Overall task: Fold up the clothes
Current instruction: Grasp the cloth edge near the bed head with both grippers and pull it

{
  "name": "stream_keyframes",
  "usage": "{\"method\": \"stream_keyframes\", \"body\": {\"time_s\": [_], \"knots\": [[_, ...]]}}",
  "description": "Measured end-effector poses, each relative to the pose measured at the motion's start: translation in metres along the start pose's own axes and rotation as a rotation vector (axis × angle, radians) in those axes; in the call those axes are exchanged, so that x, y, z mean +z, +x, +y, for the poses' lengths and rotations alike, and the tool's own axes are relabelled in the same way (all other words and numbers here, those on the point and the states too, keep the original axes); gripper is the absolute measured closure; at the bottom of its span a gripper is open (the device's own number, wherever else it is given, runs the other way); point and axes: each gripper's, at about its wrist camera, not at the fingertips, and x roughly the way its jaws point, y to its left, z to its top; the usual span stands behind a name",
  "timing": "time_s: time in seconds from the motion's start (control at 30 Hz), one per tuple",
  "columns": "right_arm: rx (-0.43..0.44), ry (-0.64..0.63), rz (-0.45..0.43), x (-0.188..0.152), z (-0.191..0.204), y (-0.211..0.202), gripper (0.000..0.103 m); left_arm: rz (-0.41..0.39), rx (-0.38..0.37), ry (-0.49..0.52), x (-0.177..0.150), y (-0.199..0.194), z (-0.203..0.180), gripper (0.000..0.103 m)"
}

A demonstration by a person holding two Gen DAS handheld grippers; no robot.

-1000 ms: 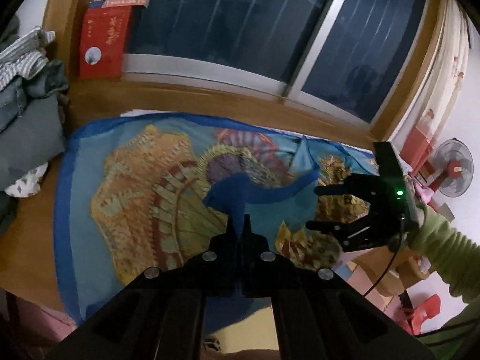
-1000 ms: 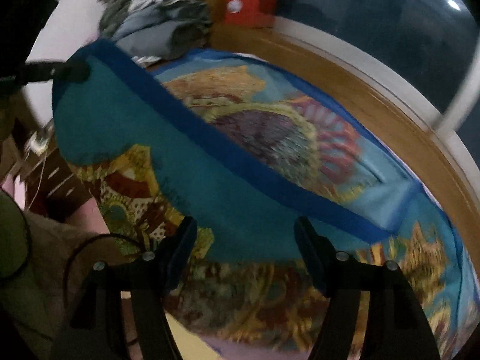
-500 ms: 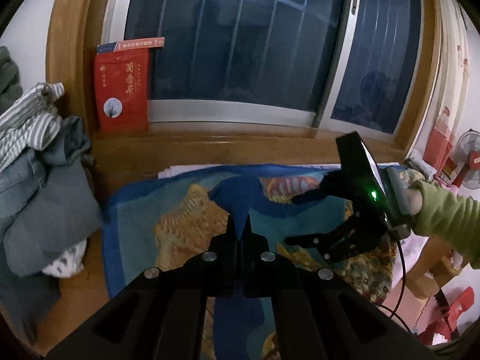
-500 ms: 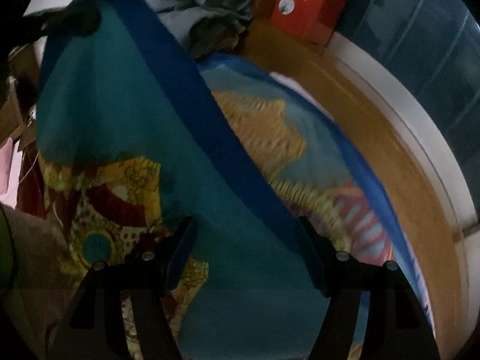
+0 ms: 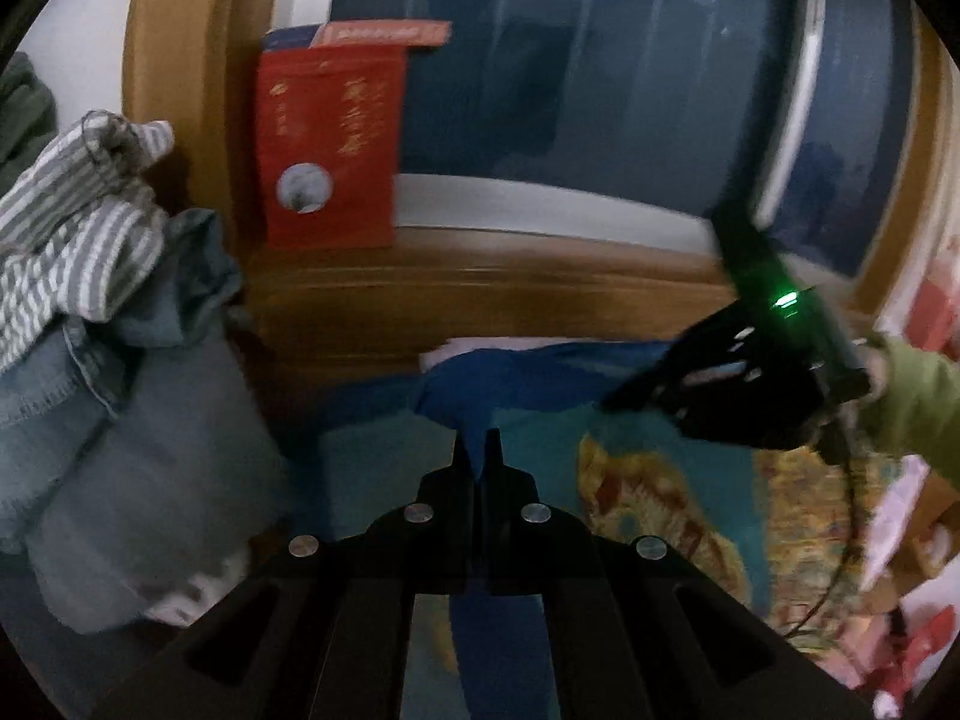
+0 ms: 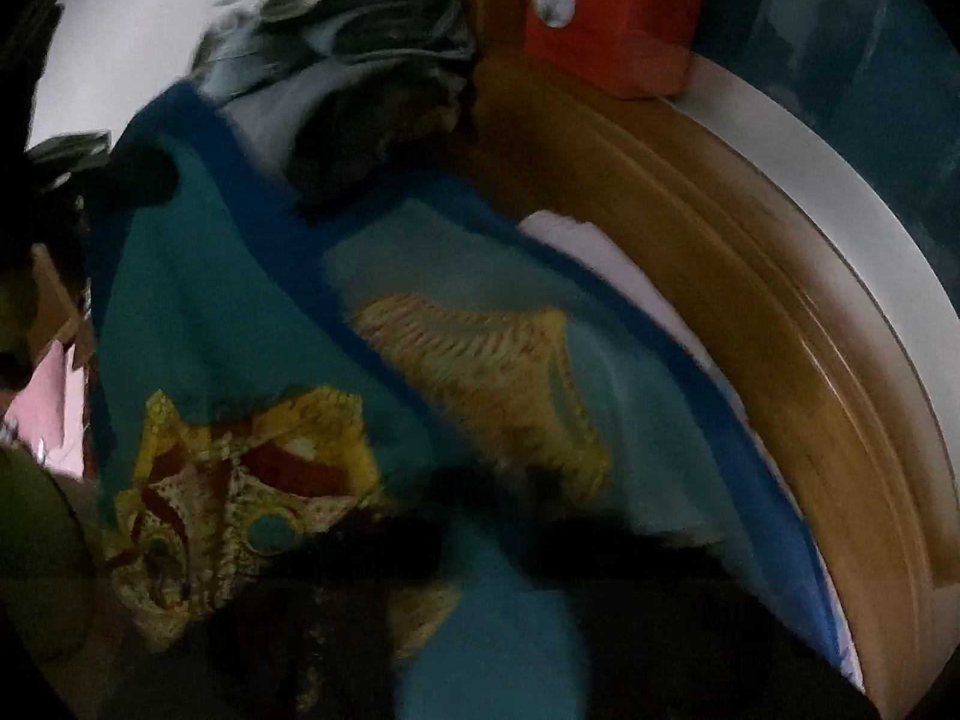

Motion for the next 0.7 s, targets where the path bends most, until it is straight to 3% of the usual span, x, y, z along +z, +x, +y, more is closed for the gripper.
{"method": "stream_keyframes", "body": {"time_s": [0.13,0.3,0.37,0.5,0.7], "knots": [[-0.096,-0.02,-0.057,0.031,0.002,0.015,0.103,-0.001,0.164,0.072,0.012,0.029,0.018,0.103],[-0.172,-0.026,-0.052,0.069,0.001,0.057,0.103,0.071,0.349,0.216,0.014,0.085,0.029,0.103],[-0.202,-0.063,-0.026,0.074,0.002,0.078,0.103,0.129,0.354,0.242,0.008,0.108,0.03,0.102],[-0.218,-0.08,0.024,0.07,0.001,0.108,0.103,0.173,0.385,0.261,-0.004,0.127,0.03,0.1],[-0.219,-0.048,0.012,0.065,-0.005,0.115,0.103,0.146,0.383,0.255,-0.009,0.1,0.03,0.092]]}}
